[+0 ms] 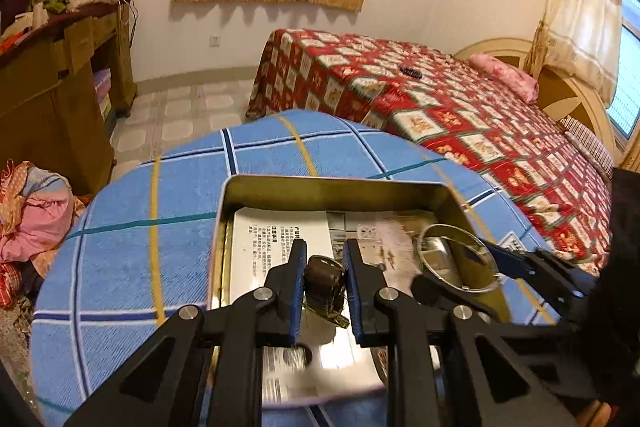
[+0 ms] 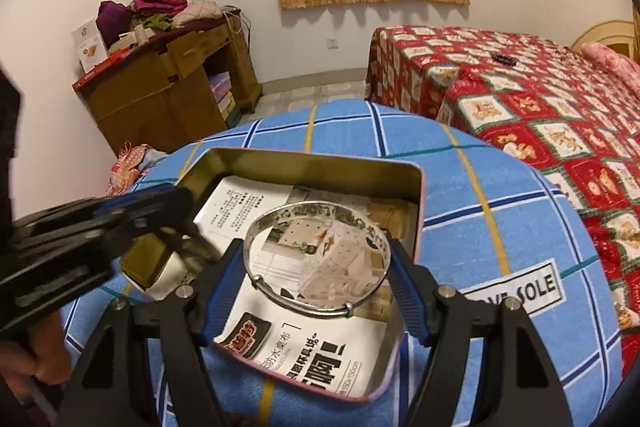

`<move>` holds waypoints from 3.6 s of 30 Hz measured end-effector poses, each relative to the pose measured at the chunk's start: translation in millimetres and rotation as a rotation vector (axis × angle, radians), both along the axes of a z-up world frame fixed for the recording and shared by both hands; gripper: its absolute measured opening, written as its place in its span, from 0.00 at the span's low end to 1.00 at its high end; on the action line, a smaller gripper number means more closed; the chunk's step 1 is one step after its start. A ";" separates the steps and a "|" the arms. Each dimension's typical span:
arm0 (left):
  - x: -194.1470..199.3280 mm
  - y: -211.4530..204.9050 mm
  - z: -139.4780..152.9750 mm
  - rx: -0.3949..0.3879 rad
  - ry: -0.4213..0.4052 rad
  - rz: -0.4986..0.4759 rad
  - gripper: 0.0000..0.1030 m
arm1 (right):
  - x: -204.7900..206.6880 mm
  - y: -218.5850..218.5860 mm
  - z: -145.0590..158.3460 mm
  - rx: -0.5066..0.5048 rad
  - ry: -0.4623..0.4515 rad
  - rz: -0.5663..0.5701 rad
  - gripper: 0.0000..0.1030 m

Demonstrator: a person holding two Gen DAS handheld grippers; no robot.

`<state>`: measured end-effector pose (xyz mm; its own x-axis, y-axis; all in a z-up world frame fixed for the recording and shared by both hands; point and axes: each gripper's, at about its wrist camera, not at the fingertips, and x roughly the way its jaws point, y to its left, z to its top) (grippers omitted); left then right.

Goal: Organize jewelry
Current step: 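Carry the watch and silver bangle into the pink tin and open both tools, then move both tools back over the remaining jewelry, then grasp the red tassel with the right tool and lift it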

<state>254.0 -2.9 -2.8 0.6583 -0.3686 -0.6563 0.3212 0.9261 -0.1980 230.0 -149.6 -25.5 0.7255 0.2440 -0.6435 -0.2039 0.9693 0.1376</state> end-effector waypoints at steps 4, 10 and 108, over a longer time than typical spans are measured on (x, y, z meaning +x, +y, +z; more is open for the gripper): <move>14.4 -2.3 0.7 0.010 -0.002 0.009 0.20 | 2.1 3.2 -0.5 -0.022 -0.007 0.007 0.70; 28.9 -4.2 13.0 0.058 -0.075 0.047 0.61 | 4.6 -0.8 -0.9 0.011 -0.030 0.009 0.75; -203.6 44.8 -15.2 -0.012 0.015 0.090 0.61 | -164.1 -65.0 35.6 0.275 0.035 -0.017 0.13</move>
